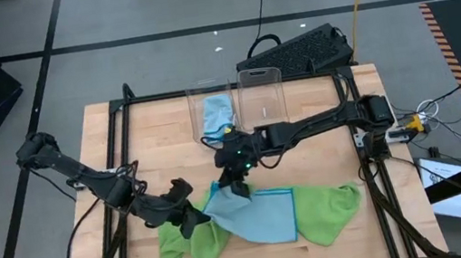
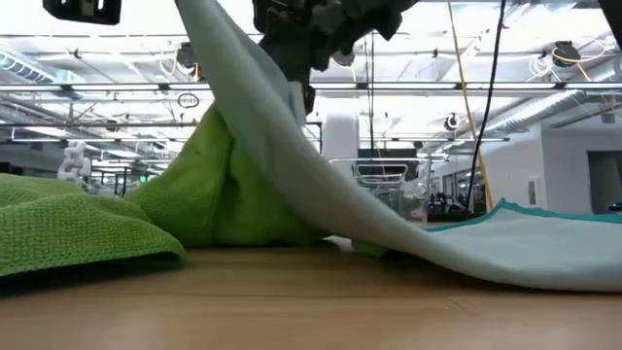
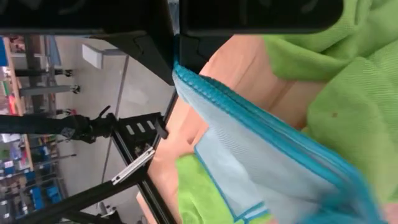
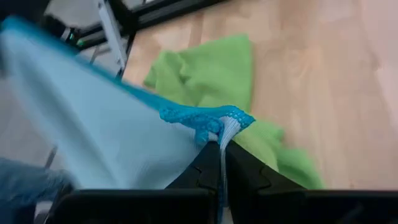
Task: Fold microfiber towels
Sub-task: Fold the blue microfiber towel
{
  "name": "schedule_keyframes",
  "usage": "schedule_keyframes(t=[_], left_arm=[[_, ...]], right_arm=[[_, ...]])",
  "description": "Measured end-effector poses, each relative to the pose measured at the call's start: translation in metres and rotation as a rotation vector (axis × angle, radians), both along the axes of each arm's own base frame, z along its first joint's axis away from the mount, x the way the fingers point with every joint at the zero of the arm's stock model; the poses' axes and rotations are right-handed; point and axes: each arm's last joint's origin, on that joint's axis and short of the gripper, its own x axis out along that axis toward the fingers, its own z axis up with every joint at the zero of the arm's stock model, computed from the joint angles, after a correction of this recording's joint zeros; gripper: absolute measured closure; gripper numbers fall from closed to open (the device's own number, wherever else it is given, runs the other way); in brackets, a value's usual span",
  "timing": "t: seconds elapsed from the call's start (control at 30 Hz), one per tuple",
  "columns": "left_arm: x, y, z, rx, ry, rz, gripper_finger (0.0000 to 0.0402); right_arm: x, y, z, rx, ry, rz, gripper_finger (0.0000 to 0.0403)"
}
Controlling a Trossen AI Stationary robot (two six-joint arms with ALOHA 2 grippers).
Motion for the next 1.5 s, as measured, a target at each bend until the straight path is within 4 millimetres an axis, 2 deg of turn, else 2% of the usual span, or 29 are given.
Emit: schedule_keyframes(t=[0.17, 0.43, 0.67, 0.8, 1.0, 1.23, 1.37, 1.5], left_arm=[[-0.004, 0.000, -0.005, 0.029, 0.055, -0.003, 0.0396], [-0.003, 0.001, -0.028, 0.126, 0.216, 0.045, 0.0393], [0.007, -0.007, -0.049, 0.142, 0.285, 0.064, 0.0396], [0.013, -0.012, -0.059, 0.133, 0.311, 0.056, 0.0390], [0.018, -0.016, -0.069, 0.138, 0.335, 0.047, 0.0397], [0.019, -0.016, -0.069, 0.150, 0.328, 0.031, 0.0392], [0.019, -0.016, -0.069, 0.153, 0.327, 0.026, 0.0396], [0.019, -0.015, -0.069, 0.155, 0.327, 0.030, 0.0389]], right_arm=[[0.001, -0.007, 0.001, -0.028, -0.022, -0.008, 0.0390], [-0.002, -0.007, -0.007, -0.036, 0.001, 0.025, 0.0353], [-0.016, 0.013, -0.035, 0.018, 0.105, 0.100, 0.0302], [-0.021, 0.022, -0.044, 0.002, 0.132, 0.111, 0.0275], [-0.019, 0.019, -0.043, 0.009, 0.107, 0.093, 0.0234], [-0.013, 0.016, -0.036, -0.008, 0.003, 0.092, 0.0192], [-0.013, 0.018, -0.036, -0.082, -0.042, 0.162, 0.0184], [-0.015, 0.023, -0.037, -0.081, -0.046, 0.235, 0.0188]])
